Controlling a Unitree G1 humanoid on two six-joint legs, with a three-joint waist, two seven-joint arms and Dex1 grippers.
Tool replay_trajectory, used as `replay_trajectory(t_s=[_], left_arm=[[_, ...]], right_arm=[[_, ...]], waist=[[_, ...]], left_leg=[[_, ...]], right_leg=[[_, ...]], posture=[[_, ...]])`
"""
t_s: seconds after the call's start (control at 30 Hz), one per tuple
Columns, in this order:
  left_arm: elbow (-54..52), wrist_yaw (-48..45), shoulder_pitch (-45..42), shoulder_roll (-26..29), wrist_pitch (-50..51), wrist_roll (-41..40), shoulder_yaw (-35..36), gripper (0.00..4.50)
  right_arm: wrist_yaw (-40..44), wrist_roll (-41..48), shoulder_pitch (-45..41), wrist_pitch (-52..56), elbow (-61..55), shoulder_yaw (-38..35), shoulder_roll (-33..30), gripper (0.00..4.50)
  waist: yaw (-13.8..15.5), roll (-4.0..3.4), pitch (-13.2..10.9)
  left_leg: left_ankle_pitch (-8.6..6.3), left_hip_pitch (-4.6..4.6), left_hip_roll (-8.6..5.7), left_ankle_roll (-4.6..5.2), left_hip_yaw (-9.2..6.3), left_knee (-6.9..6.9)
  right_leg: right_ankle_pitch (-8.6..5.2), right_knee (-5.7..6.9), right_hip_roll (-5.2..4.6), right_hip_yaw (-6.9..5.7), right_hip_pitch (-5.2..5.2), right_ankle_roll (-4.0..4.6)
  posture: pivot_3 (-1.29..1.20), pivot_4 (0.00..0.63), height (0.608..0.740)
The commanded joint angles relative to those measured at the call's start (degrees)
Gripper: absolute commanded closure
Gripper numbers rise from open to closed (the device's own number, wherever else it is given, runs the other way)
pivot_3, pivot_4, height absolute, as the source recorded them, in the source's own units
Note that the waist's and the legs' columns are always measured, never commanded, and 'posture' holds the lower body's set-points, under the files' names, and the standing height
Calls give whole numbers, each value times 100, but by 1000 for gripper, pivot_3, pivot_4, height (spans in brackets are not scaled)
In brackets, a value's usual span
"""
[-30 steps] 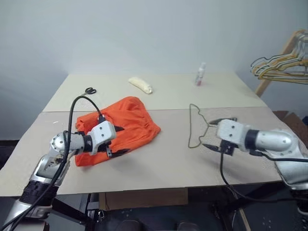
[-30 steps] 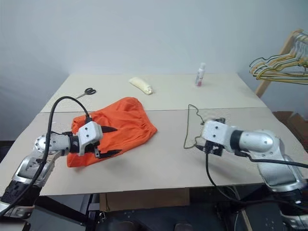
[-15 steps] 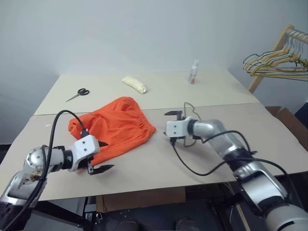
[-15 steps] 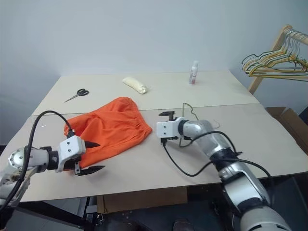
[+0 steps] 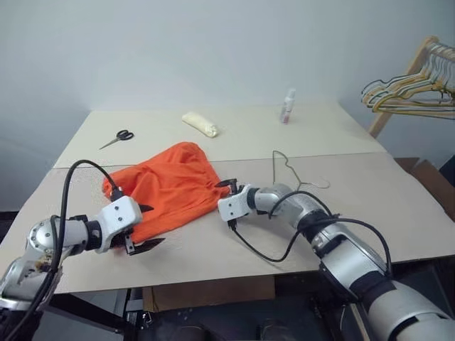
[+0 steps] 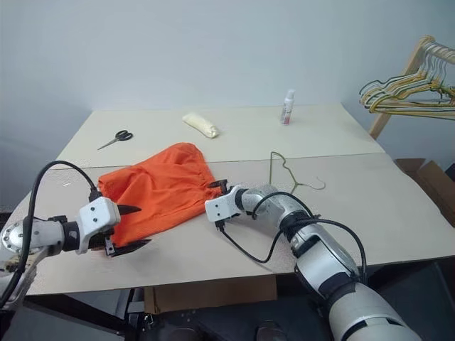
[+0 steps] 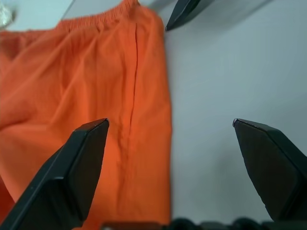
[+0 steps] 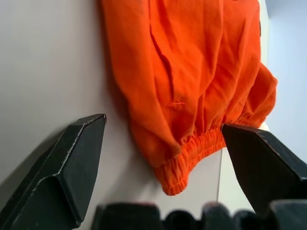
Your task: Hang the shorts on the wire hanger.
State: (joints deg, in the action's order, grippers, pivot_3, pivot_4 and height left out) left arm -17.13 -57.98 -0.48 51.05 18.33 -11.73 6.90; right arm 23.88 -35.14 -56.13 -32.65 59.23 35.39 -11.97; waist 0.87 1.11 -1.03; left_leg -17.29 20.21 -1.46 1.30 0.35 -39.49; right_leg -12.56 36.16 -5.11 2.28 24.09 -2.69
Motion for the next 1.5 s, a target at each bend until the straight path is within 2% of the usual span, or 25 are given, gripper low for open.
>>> replay_trajectory(t_s=[0.03,0.13,0.4,0.43,0.47,0.63,0.77,0.83,1.03,1.2,1.33,1.5], left_arm=[[-124,63,-125,-27,16,-100,13,0],[-142,53,-51,-11,29,-90,46,0],[-116,54,136,75,-17,8,76,0],[-99,56,128,76,-29,18,64,0],[-85,61,110,75,-33,27,44,0],[14,33,7,112,-81,129,-78,0],[151,-76,21,273,-149,260,-185,0],[205,-129,37,346,-172,307,-233,0],[479,-478,94,685,-369,564,-574,0],[411,-1090,-30,678,-242,3,-647,0],[487,-1438,-104,906,-264,100,-831,0],[761,-1713,-231,1096,-334,248,-1036,0]], right_arm=[[-259,-76,-299,-115,339,-8,151,192],[-243,-136,-389,-136,574,27,224,860],[-277,-227,-353,-189,746,17,246,3741],[-285,-223,-348,-179,750,3,252,4222],[-300,-223,-342,-131,747,-12,256,4462],[-411,-166,-308,215,665,-146,120,4462],[18,58,3,419,-62,-363,-351,4462],[364,188,365,639,-864,-494,-663,4462],[1486,346,2045,2416,-4224,-1061,-1542,4462],[2172,341,3080,3624,-6220,-1290,-1826,4462],[2242,251,3330,4147,-6792,-1346,-1769,4462],[2071,198,3288,4426,-6771,-1302,-1677,4462]], waist=[[-24,0,0],[-25,0,0],[-22,-1,0],[-22,-1,0],[-23,-1,0],[-27,-1,-1],[-14,-1,-1],[-5,-1,-1],[-6,0,0],[-17,1,0],[-33,3,0],[-28,6,-1]], left_leg=[[2,-2,0,-3,0,5],[12,0,1,-20,-1,17],[11,-1,3,-18,-6,24],[11,-2,4,-17,-7,24],[11,-2,4,-17,-7,24],[11,-1,4,-18,-8,25],[10,0,4,-16,-10,25],[2,2,3,-2,-14,25],[-11,8,8,23,-13,25],[-13,5,13,26,-5,24],[-13,1,18,27,2,20],[-13,-2,17,26,3,17]], right_leg=[[-1,4,1,0,0,1],[-1,7,3,0,6,3],[-4,6,4,-2,8,7],[-5,5,5,-3,8,8],[-5,5,6,-3,8,9],[-5,6,6,-4,9,9],[-5,5,5,-6,8,9],[-5,2,3,-10,5,9],[-6,-1,5,-11,4,9],[-7,-11,11,-6,2,8],[-8,-10,18,-4,-2,8],[-9,-10,19,-6,-6,9]], posture=[[176,0,740],[184,0,740],[182,0,740],[179,0,740],[176,0,740],[164,0,740],[148,0,740],[143,0,740],[117,0,740],[80,0,740],[65,0,740],[54,0,740]])
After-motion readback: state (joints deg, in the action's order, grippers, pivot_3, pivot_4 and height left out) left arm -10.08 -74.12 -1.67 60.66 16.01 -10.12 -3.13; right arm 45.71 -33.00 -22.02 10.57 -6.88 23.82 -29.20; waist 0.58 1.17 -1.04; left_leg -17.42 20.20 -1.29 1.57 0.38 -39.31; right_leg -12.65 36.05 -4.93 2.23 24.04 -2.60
